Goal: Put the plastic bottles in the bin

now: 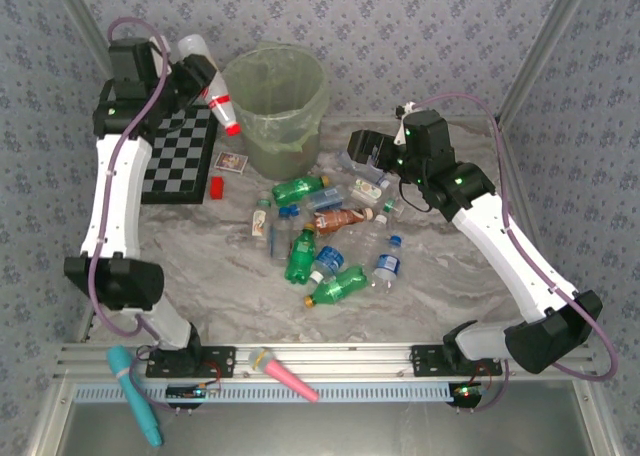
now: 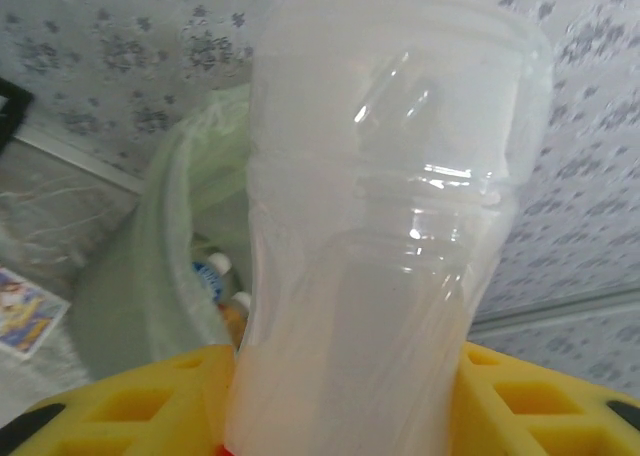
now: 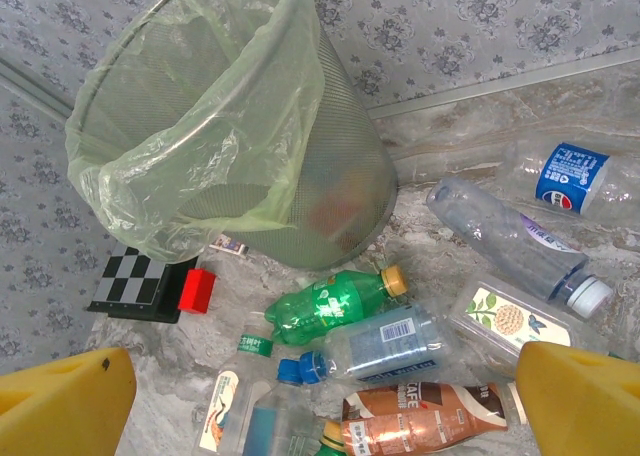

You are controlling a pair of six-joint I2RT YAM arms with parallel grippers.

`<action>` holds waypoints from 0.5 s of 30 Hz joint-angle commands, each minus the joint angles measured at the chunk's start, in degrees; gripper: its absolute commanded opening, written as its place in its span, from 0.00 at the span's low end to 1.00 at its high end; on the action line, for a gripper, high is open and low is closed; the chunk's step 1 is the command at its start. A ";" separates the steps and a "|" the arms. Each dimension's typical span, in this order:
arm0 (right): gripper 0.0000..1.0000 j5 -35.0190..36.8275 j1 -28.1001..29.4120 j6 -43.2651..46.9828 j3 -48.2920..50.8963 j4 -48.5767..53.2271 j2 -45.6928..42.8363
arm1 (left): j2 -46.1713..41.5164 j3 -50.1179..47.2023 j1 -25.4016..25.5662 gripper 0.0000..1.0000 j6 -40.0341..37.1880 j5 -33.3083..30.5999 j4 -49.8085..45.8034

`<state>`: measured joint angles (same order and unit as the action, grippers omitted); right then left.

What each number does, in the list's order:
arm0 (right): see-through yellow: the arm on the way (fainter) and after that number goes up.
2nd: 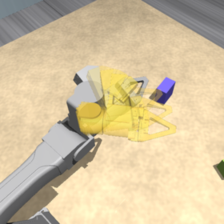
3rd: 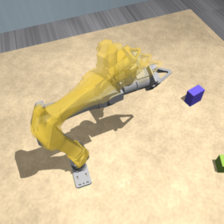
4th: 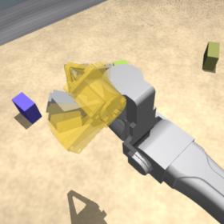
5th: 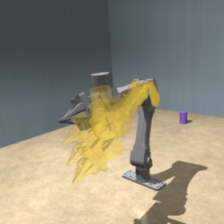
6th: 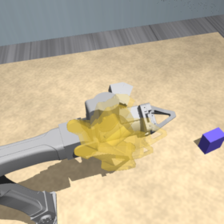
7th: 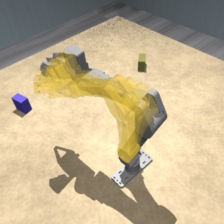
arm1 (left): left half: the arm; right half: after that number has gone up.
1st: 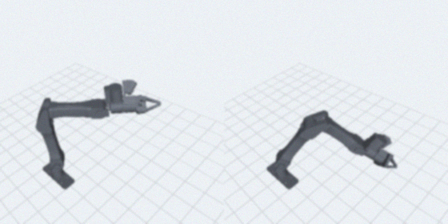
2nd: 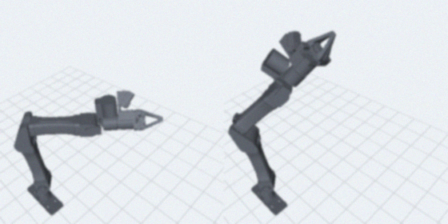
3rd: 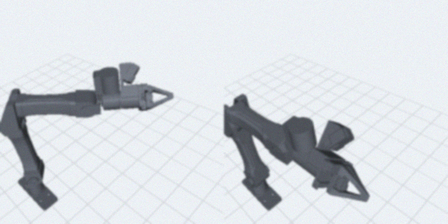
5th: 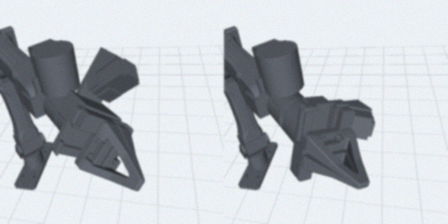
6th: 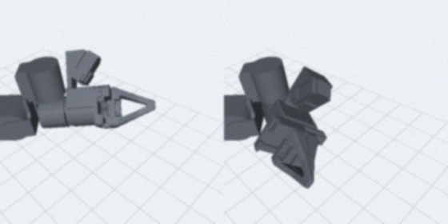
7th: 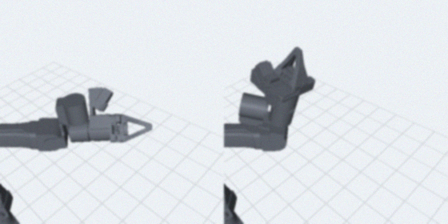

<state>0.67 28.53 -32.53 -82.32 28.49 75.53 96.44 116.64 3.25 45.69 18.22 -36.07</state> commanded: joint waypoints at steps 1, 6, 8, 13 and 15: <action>1.00 0.43 0.20 0.14 0.18 -0.98 -2.02 | 5.19 6.01 1.16 0.51 9.09 1.19 5.59; 1.00 1.56 0.29 -0.01 1.56 -0.89 -3.66 | 14.61 18.05 3.37 0.51 13.90 -1.31 5.31; 1.00 1.78 0.29 -0.08 2.03 -0.84 -4.28 | 19.07 24.42 4.19 0.51 14.95 -2.15 3.51; 1.00 2.58 0.29 -0.07 2.67 -0.31 -5.41 | 30.87 42.85 5.67 0.52 16.69 -3.28 -1.87; 1.00 2.93 0.21 -0.05 3.01 -0.28 -6.01 | 33.79 45.96 5.80 0.51 18.11 -3.08 -2.33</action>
<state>2.15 28.53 -32.53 -80.36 28.29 71.20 127.87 157.97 8.78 60.99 15.79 -36.05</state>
